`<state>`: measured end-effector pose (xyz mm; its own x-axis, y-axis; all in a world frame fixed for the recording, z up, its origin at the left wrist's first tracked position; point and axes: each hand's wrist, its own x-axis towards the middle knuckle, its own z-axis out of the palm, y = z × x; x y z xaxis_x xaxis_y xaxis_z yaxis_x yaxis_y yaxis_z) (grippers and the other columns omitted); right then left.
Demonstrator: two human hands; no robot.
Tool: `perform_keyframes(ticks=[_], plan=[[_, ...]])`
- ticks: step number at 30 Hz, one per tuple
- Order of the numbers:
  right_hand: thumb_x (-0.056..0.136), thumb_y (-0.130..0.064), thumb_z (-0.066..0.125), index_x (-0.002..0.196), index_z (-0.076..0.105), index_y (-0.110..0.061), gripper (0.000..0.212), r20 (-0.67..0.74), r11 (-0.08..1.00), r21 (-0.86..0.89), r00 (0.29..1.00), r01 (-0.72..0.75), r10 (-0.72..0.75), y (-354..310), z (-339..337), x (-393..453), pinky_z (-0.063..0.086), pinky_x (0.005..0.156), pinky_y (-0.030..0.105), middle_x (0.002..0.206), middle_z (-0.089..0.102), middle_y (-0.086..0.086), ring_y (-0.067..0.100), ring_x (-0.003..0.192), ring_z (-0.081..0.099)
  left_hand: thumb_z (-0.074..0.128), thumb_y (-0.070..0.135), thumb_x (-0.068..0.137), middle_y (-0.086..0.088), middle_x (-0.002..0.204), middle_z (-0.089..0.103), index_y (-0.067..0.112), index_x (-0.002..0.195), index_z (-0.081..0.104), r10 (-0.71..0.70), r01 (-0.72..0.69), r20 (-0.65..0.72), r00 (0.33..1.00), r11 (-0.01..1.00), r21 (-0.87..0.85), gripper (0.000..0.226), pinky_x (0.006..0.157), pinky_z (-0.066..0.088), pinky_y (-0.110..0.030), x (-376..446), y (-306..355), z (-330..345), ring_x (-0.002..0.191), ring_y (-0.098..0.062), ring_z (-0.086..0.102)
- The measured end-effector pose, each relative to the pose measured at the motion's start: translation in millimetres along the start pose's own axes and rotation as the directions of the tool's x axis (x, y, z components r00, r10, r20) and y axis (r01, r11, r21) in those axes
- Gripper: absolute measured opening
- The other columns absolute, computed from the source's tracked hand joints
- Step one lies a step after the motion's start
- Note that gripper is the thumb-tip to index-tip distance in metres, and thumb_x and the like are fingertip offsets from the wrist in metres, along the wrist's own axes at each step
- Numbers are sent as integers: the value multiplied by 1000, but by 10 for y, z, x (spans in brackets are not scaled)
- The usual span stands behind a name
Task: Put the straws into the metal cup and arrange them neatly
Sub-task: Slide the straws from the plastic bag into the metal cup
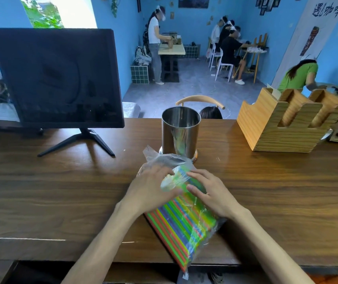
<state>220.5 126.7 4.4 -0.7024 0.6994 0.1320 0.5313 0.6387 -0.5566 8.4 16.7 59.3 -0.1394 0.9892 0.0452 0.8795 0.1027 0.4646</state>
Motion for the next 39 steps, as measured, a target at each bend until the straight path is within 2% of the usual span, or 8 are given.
perform_keyframes(ticks=[4,9,13,24,30,34,36,39], plan=[[91,-49,65,142,52,-37,53,-129,999,-30,990,46,-49,-51,-36,181,30,113,35,139,48,-8,11,131,41,63,76,78,13,146,45,43,142,44,-55,41,91,994,988,146,75,113,37,-38,-48,-103,109,138,-14,40],[93,-36,69,125,66,-34,32,-120,997,-79,993,-16,6,-53,39,430,34,107,38,126,53,-8,15,124,43,60,48,94,10,112,63,36,104,63,-82,85,-75,994,996,36,16,85,47,-35,39,-279,186,113,-17,58],[96,-27,68,104,76,-19,14,-300,994,96,951,-44,71,-133,39,576,45,84,26,99,58,-13,9,96,55,50,41,102,8,83,61,31,86,55,-161,154,-101,982,985,-76,19,67,42,-35,109,-331,143,88,-24,63],[82,-31,84,85,75,-25,11,-412,942,308,875,-130,255,-204,62,842,47,67,18,81,69,-12,3,74,63,49,35,101,6,90,70,26,100,62,-388,295,-220,895,885,-361,16,78,53,-41,413,-513,185,93,-22,65],[79,-36,87,103,74,-23,30,-415,929,353,872,-110,261,-183,61,776,54,75,20,91,70,-12,-1,80,64,68,30,92,5,105,65,24,115,63,-422,312,-221,879,860,-403,24,72,48,-32,444,-608,205,99,-20,63],[83,-40,81,117,69,-23,40,-300,942,307,926,-133,229,-177,-50,624,56,80,24,101,67,-8,5,87,63,66,54,81,12,128,59,36,117,64,-386,48,-237,891,602,-797,41,91,43,-25,94,-395,-138,120,-3,53],[86,-47,76,131,61,-24,52,-215,937,317,951,-147,223,-165,-95,509,56,87,27,115,65,-7,8,100,64,57,61,79,16,128,52,37,117,61,-425,62,-398,813,742,-668,45,99,35,-30,-180,-225,-127,120,-2,44],[87,-62,67,145,46,-31,69,-82,951,235,971,-199,223,-117,-84,321,52,101,37,135,57,-7,13,120,59,45,74,78,8,126,43,38,128,52,-477,330,-502,721,874,-357,62,103,30,-43,-599,-41,208,120,-15,37]])
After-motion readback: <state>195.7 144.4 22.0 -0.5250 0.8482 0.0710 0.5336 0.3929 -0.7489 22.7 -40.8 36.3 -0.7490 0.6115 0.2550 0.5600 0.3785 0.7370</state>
